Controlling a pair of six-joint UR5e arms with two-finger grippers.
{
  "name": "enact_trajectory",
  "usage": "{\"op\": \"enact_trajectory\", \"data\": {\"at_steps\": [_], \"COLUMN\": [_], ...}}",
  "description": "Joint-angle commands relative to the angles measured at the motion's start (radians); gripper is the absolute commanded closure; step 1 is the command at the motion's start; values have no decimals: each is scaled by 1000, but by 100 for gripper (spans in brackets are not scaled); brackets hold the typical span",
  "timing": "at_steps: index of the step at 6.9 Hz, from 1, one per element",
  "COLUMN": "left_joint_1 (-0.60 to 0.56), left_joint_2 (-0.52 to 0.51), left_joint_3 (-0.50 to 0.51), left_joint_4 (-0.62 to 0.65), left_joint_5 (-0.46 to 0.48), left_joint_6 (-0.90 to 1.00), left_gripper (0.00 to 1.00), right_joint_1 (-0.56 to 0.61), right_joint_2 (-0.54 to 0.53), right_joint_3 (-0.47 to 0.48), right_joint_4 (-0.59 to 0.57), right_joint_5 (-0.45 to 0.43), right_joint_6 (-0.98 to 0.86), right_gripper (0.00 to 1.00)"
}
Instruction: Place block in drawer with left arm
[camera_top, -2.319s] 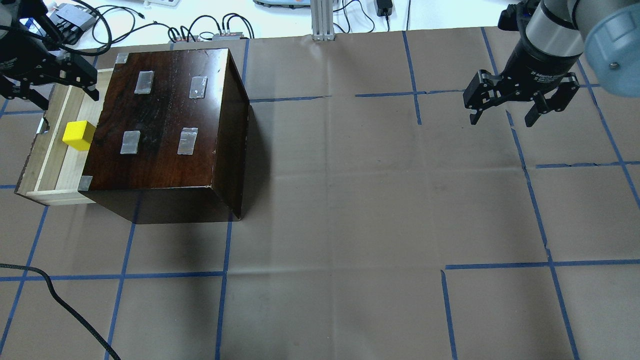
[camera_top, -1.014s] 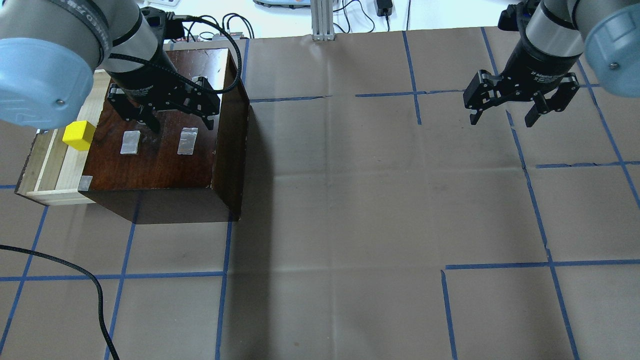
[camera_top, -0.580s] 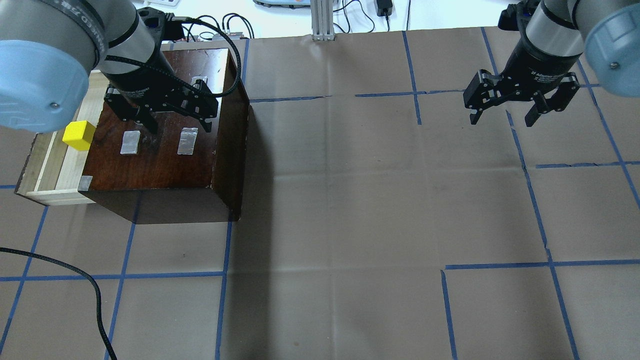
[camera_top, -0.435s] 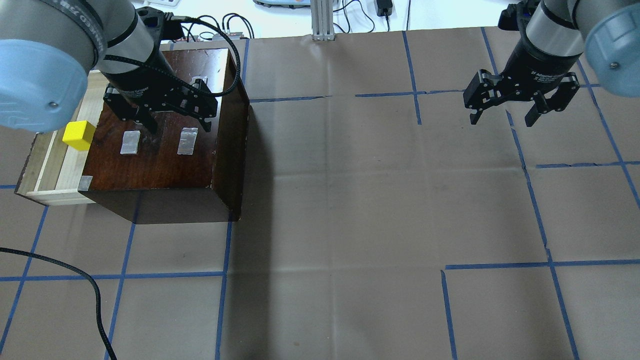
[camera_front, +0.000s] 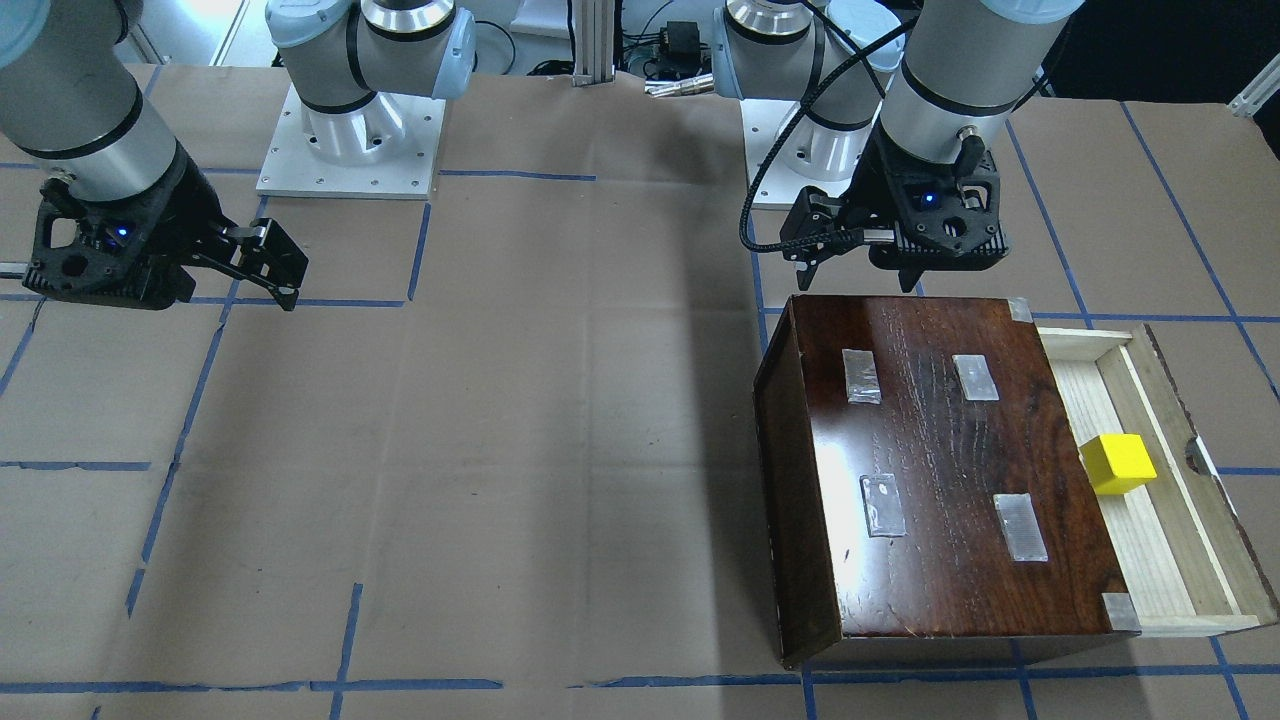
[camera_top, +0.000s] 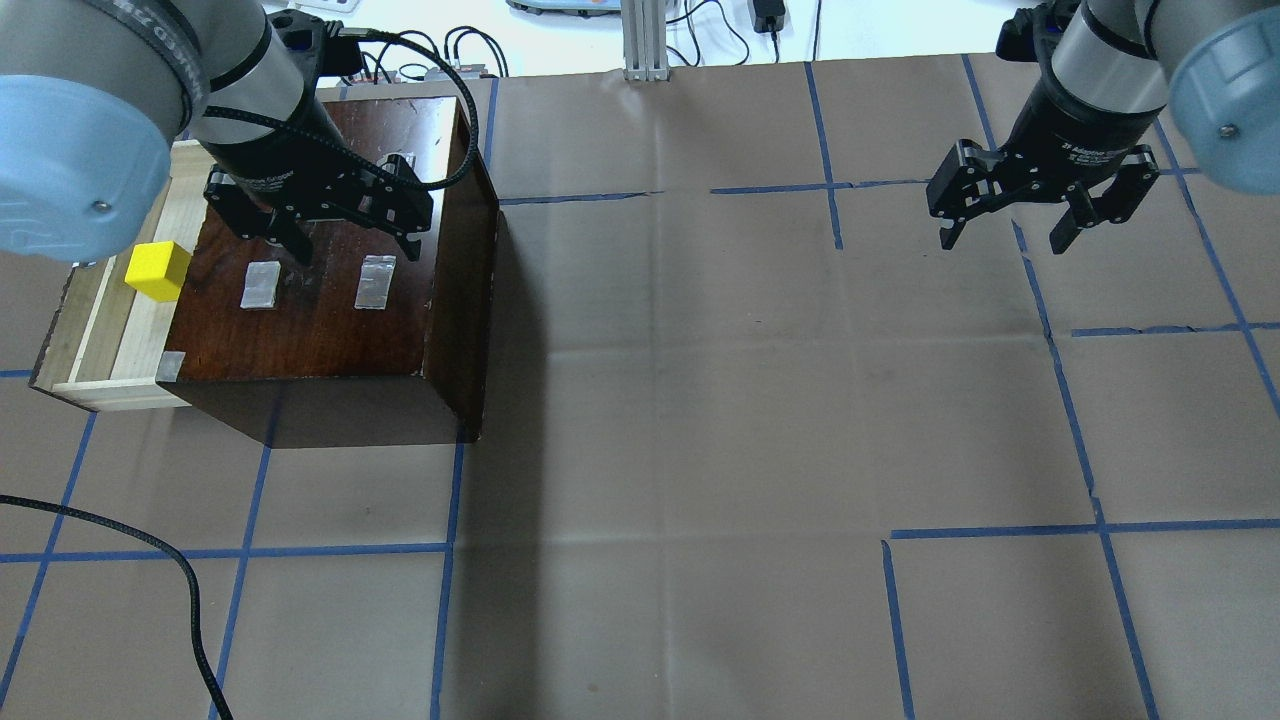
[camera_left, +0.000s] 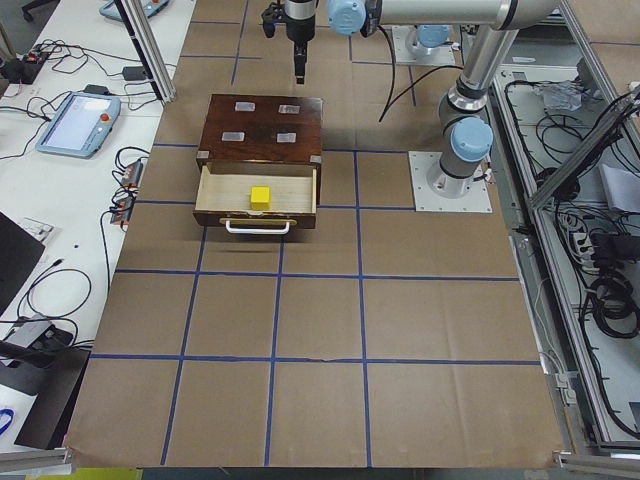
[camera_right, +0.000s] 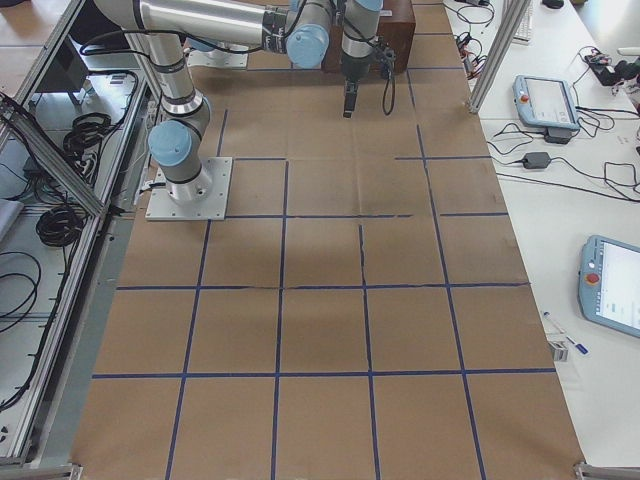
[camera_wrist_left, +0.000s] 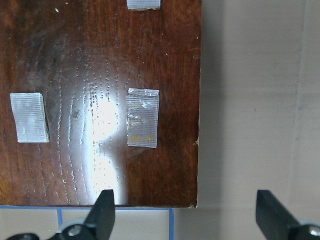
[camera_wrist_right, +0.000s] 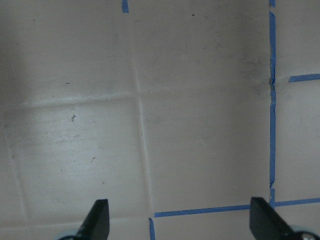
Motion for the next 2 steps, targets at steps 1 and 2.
{"op": "enact_trajectory", "data": {"at_steps": [1,2], "left_joint_1": [2,2], "left_joint_2": [-1,-3], "left_joint_3": [3,3], "left_joint_4": [0,0], "left_joint_5": [-2,-3], "left_joint_6": [0,0], "left_gripper": [1,1], "right_joint_1": [0,0], "right_joint_2": [0,0], "right_joint_3": [1,-1], "right_joint_4": [1,-1], "right_joint_5": [0,0], "right_joint_6": [0,0], "right_gripper": [0,0]}}
